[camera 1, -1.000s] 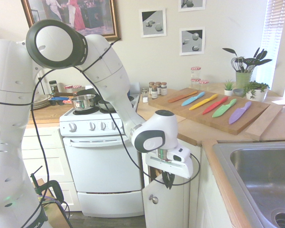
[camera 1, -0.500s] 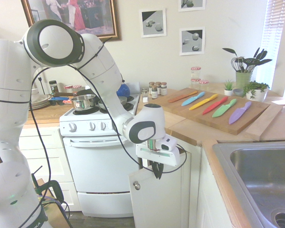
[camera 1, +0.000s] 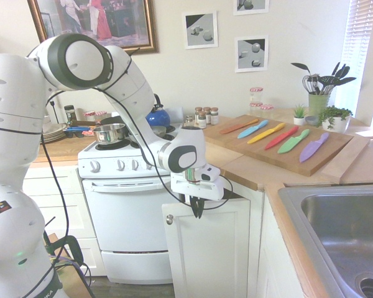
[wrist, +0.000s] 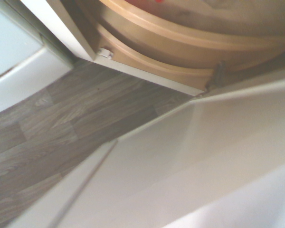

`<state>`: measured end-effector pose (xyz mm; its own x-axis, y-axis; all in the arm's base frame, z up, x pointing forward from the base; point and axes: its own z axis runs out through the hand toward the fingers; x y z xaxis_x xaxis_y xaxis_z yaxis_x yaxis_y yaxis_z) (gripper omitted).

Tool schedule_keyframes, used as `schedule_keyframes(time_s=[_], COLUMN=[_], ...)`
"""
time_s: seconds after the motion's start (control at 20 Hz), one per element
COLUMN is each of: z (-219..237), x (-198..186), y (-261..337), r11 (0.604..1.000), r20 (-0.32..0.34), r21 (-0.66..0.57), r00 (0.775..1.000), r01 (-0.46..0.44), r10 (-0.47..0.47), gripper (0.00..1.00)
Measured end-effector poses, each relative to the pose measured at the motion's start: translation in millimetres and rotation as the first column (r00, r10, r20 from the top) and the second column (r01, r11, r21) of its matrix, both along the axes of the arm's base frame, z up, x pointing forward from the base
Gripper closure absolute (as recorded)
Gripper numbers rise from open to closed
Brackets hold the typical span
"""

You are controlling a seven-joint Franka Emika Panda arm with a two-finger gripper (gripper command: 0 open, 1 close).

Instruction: Close the cabinet

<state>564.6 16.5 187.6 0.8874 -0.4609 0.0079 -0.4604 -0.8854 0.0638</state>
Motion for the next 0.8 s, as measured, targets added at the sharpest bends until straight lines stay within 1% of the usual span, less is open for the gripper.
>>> schedule_keyframes(time_s=[0.1,0.25,0.45,0.6,0.8], z=[1.3,9.9,25.4,26.5,26.1], x=[19.1,50.4,82.8,95.2,95.8], y=[10.5,26.8,41.0,46.0,42.3], r11=[1.0,1.0,1.0,1.0,1.0], r20=[-0.005,0.007,0.022,0.025,0.019], r21=[0.0,0.002,0.007,0.012,0.012], r00=[1.0,1.0,1.0,1.0,1.0], r01=[-0.001,-0.003,0.001,0.008,0.021], r10=[0.001,0.003,-0.001,-0.008,-0.022], gripper=[1.0,1.0,1.0,1.0,1.0])
